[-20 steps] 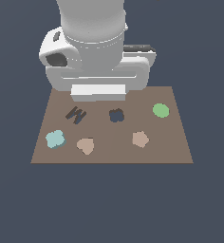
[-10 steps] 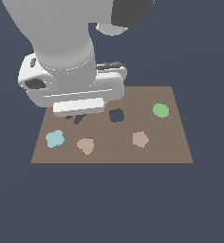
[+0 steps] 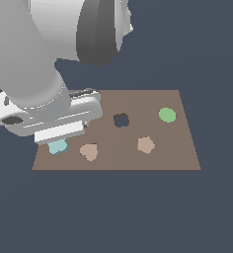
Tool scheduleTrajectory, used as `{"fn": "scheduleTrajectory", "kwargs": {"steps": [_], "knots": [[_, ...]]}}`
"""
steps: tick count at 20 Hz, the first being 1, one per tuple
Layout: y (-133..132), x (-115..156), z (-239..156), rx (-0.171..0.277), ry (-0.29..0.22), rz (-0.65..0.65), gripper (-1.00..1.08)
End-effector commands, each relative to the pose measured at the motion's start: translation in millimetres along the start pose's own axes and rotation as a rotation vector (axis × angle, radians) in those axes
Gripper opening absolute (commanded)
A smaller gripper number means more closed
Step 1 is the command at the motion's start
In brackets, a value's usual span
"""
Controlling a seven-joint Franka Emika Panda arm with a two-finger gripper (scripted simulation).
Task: Insert a designated object into the corresponding slot on a board.
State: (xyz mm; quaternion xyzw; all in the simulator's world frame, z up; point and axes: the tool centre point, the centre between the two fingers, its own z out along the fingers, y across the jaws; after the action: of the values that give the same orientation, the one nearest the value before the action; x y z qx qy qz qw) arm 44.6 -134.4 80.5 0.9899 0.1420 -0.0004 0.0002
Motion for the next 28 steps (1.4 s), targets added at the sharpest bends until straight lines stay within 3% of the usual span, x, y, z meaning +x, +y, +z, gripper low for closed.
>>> {"fn": "scheduleTrajectory", "kwargs": {"steps": [1,12,28], "knots": [[13.8,4.4,8.5,0.000,0.001,-0.036,1.00],[47.1,18.5,28.8,0.000,0.001,-0.119,1.00],[50.0,20.9,40.6,0.000,0.001,-0.127,1.00]]}}
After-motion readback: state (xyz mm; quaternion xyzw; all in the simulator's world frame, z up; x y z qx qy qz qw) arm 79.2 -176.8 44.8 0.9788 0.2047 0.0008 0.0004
